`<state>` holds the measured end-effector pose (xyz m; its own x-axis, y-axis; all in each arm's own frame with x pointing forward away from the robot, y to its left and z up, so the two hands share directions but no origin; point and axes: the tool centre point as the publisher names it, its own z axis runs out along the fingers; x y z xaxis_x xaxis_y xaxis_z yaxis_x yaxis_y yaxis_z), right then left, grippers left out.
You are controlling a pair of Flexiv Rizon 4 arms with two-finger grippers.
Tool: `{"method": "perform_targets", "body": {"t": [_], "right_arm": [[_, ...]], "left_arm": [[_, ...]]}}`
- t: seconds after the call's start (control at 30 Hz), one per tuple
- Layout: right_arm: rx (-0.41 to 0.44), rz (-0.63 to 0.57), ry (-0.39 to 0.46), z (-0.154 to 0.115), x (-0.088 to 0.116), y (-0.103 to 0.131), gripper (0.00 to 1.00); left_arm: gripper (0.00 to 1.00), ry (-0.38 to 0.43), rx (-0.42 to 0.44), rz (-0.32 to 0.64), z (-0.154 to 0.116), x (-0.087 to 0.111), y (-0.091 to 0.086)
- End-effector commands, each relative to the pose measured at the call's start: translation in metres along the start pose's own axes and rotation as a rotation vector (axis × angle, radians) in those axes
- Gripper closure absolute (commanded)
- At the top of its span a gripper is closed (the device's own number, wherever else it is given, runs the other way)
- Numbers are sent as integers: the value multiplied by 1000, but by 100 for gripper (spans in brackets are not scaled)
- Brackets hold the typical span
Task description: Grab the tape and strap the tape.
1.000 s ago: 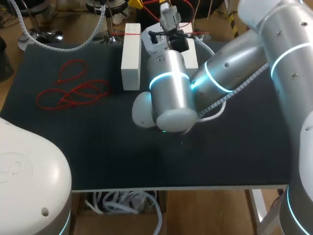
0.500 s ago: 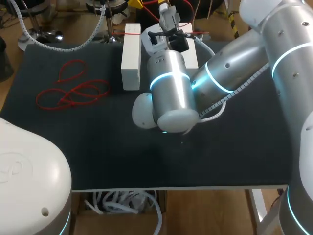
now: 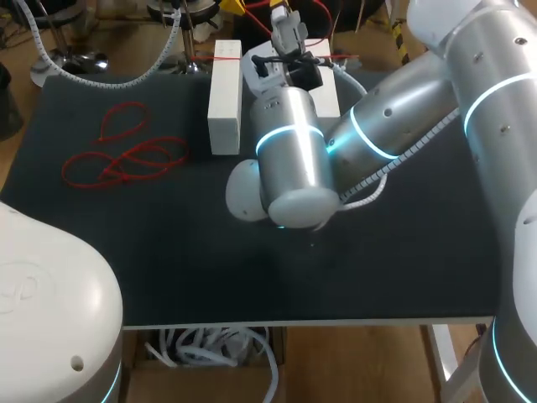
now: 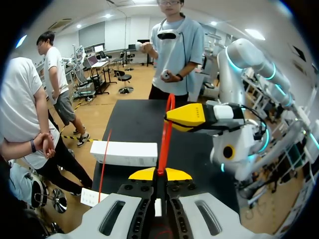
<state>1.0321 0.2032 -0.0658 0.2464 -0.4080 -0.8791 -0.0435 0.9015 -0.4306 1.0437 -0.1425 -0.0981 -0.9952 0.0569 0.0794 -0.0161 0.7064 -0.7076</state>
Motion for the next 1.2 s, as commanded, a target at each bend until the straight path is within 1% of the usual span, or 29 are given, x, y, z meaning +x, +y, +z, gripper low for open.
{"method": "perform_targets", "body": {"t": [0.03,0.47,1.2], "right_arm": [[-9,-4,-1,-2,0,-4,100],[13,-2,6,3,0,0,100],[16,-14,12,4,1,9,100]], "left_arm": [[100,1,-4,-1,-1,0,-1],[100,1,-4,-1,-1,0,-1],[100,1,-4,-1,-1,0,-1]]}}
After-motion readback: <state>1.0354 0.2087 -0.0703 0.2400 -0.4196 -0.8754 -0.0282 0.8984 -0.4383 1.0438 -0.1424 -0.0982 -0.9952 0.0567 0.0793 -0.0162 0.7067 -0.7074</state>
